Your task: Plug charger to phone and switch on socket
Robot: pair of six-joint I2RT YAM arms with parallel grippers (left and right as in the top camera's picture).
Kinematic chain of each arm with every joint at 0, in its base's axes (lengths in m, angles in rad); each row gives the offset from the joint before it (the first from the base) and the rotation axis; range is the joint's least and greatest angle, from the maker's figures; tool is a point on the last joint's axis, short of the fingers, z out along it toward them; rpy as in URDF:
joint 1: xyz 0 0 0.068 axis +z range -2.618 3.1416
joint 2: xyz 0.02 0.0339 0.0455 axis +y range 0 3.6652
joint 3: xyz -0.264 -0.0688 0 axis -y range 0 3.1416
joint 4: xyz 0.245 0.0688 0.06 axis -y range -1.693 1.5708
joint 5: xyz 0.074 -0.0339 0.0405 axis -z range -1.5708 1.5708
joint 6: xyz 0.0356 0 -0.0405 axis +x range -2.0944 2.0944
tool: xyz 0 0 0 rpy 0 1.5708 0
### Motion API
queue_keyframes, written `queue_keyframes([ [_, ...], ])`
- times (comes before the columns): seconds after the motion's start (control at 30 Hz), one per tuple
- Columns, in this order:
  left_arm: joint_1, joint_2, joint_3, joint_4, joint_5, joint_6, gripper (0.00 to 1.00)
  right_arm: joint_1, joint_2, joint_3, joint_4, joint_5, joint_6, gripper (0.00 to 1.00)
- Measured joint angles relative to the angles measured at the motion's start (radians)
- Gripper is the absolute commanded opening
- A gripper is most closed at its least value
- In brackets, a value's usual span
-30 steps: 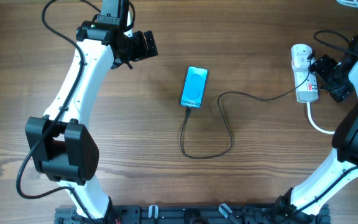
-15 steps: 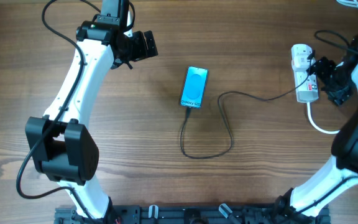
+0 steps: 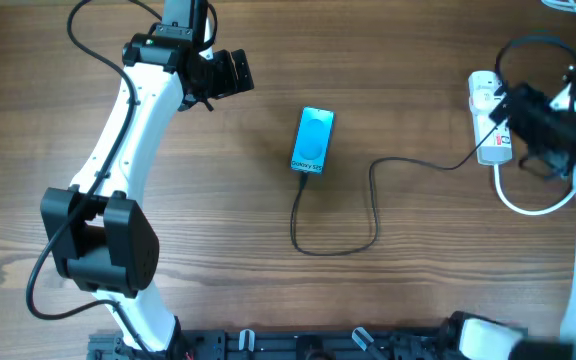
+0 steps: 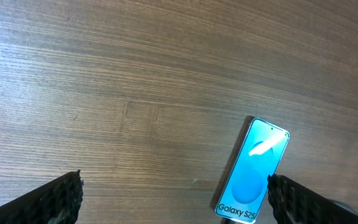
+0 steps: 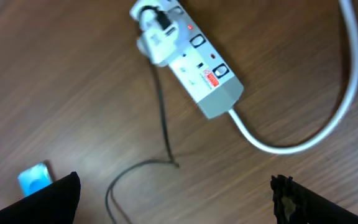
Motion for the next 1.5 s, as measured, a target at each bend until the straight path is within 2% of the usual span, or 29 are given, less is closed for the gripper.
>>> queue_keyframes([
  [0.1,0.0,0.0,0.0,0.0,0.0,0.0,1.0,0.004,-0.132,-0.049,-0.007,0.011,0.0,1.0],
  [0.3,0.0,0.0,0.0,-0.003,0.0,0.0,1.0,0.004,-0.435,-0.311,0.063,-0.051,-0.064,1.0],
  [0.43,0.0,0.0,0.0,-0.002,0.0,0.0,1.0,0.005,-0.565,-0.412,0.068,-0.066,-0.054,1.0],
  [0.73,0.0,0.0,0.0,-0.002,0.0,0.0,1.0,0.004,-0.547,-0.424,0.066,-0.07,0.089,1.0],
  [1.17,0.0,0.0,0.0,-0.002,0.0,0.0,1.0,0.029,-0.357,-0.444,0.087,-0.141,0.079,1.0],
  [1.3,0.0,0.0,0.0,-0.002,0.0,0.0,1.0,0.114,-0.439,-0.524,0.223,-0.166,0.003,1.0],
  [1.5,0.0,0.0,0.0,-0.003,0.0,0.0,1.0,0.267,-0.743,-0.735,0.463,-0.182,-0.169,1.0],
])
